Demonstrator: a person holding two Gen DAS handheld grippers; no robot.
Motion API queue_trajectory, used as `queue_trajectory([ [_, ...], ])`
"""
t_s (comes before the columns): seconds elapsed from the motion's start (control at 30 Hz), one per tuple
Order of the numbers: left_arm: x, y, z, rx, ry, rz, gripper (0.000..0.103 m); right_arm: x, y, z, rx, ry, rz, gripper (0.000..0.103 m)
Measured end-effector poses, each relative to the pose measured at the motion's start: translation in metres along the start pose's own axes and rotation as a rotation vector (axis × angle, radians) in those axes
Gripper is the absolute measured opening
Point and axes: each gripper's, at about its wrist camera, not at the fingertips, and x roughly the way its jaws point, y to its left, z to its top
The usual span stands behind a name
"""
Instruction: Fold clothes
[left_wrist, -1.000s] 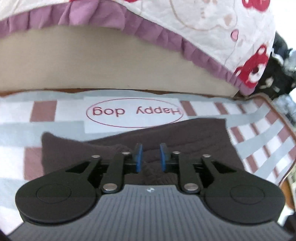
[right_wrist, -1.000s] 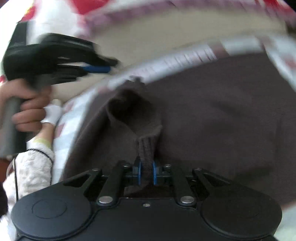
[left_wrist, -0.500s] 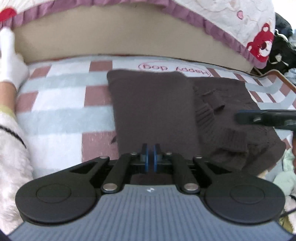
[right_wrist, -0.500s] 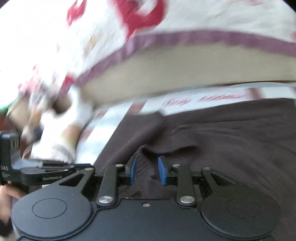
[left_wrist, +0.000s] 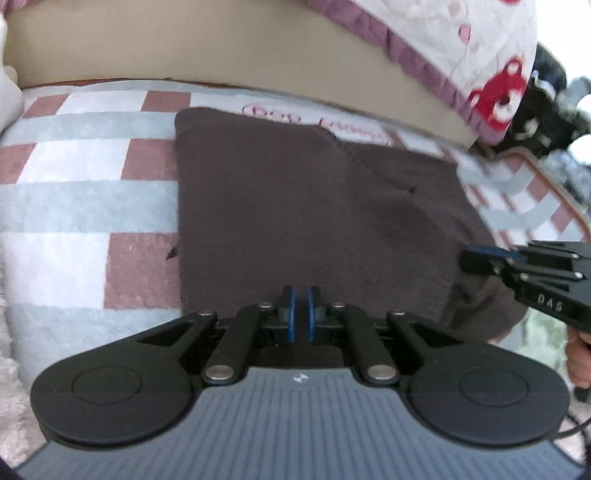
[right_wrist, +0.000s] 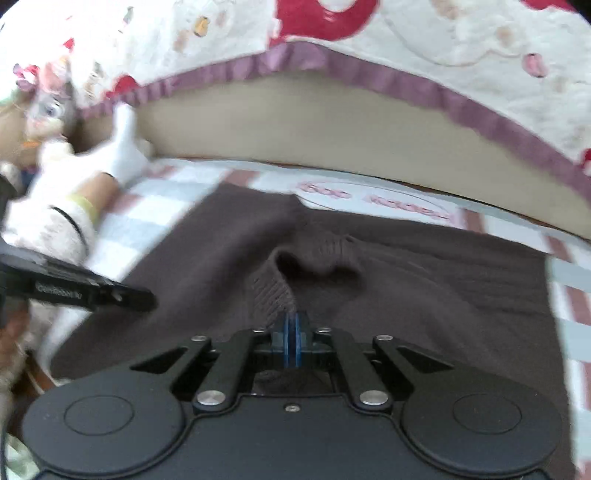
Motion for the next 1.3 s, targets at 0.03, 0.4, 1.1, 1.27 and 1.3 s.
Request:
queue_trajectory([
  [0.03, 0.003, 0.002, -0.002, -0.014, 0.015, 0.01, 0.007, 0.009, -0.004, -0.007, 0.015, 0.062, -0.025, 0.003],
  [0.4, 0.001, 0.0, -0.007, -0.042, 0.039, -0.087, 0.017, 0.008, -0.083, -0.028, 0.639, 0.052, 0.235, 0.049],
  [1.1, 0.016, -0.006, -0.014, -0.035, -0.014, -0.039, 0.022, 0.027, -0.026, -0.018, 0.433, -0.098, 0.041, 0.009],
  [1.27, 0.015, -0.029, -0.018, 0.048, -0.043, 0.032, 0.034, 0.025, -0.037, -0.016, 0.466, -0.061, -0.056, 0.015],
  [1.3, 0.012, -0.033, -0.018, 0.07, -0.043, 0.032, 0.034, 0.02, -0.037, -0.013, 0.456, -0.068, -0.084, 0.025],
])
